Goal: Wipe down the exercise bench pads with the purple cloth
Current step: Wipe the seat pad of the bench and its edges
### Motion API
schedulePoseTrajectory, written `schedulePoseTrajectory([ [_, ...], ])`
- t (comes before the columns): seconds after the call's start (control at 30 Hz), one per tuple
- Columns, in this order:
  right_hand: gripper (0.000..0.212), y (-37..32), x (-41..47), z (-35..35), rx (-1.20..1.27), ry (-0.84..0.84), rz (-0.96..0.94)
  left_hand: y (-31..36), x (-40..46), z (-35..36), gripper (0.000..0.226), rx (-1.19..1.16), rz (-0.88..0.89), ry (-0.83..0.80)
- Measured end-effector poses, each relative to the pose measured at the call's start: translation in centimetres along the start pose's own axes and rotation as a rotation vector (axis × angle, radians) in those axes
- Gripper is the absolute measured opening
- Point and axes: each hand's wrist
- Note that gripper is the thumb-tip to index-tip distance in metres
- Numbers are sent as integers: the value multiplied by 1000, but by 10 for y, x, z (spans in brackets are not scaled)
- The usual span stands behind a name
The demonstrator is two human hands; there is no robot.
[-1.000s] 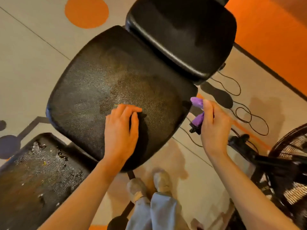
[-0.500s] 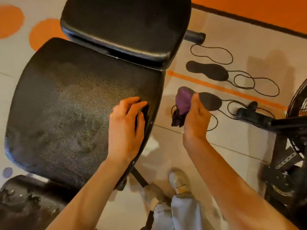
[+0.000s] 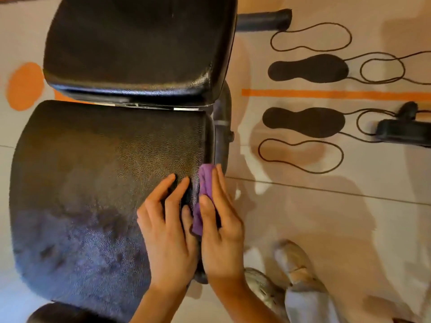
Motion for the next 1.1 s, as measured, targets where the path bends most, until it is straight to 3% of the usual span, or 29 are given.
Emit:
schedulePoseTrajectory([
  [0.07, 47, 0, 28, 2, 45, -43, -19, 1, -1, 0, 38, 20, 11, 0],
  [0.17, 41, -20, 92, 10, 42, 37, -50, 1, -1, 1, 38, 43, 19, -5],
  [0.37, 47, 2, 10, -1, 186, -105, -55, 1, -3, 4, 38, -7, -5, 24],
  [0.5, 44, -8, 70, 4, 249, -134, 8, 2, -2, 2, 39, 19, 26, 9],
  [0.57, 41, -14, 95, 7, 217, -113, -62, 1, -1, 2, 39, 22, 27, 12],
  [0.77, 47, 19, -7, -6, 204, -158, -45, -1, -1, -2, 37, -50, 41, 32],
  [0.9, 46, 11, 58, 4, 95, -175, -41, -7, -5, -10, 39, -101, 80, -1],
  [0.97, 46, 11, 71, 10, 114, -151, -155, -18, -16, -21, 39, -87, 106, -30],
  [1.1, 51, 35, -21, 18, 114, -81, -124, -50, -54, -43, 40, -12, 105, -94],
])
Point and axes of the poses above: each hand's wrist, its own x-axis towards the middle knuckle, its own z-axis out of the palm, y = z × x, and after that the axes turned 7 degrees about -x, right-handed
